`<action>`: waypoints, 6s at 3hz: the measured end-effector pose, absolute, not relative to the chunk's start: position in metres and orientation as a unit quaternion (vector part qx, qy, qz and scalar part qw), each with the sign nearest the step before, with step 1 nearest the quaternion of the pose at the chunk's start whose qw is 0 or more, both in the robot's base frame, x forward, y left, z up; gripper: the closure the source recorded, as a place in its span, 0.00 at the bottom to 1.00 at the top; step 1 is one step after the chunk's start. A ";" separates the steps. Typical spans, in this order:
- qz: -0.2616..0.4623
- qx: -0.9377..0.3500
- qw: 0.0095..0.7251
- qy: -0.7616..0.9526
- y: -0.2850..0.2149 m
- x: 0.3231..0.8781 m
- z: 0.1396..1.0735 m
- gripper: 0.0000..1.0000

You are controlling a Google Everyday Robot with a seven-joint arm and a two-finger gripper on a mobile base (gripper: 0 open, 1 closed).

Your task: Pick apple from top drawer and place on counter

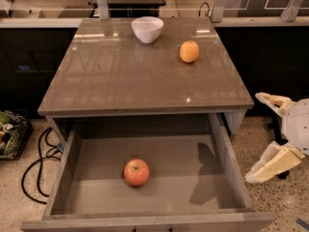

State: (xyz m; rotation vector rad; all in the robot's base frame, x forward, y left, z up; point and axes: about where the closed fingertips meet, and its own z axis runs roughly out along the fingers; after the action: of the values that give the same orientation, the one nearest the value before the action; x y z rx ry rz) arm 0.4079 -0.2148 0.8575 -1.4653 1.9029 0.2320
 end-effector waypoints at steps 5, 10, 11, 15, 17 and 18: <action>0.199 -0.575 0.373 0.701 -0.185 0.419 0.742 0.00; 0.284 -0.599 0.362 0.655 -0.089 0.451 0.673 0.00; 0.300 -0.604 0.365 0.642 -0.061 0.460 0.659 0.00; 0.351 -0.579 0.383 0.628 0.002 0.469 0.617 0.00; 0.356 -0.578 0.394 0.620 0.025 0.462 0.627 0.00; 0.363 -0.582 0.386 0.617 0.036 0.461 0.623 0.01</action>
Offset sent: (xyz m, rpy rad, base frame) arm 0.0113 -0.0080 -0.1024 0.1845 0.0874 0.0162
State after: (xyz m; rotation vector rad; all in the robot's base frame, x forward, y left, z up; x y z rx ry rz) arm 0.4613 0.0364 0.6231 -1.4825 1.5722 0.9235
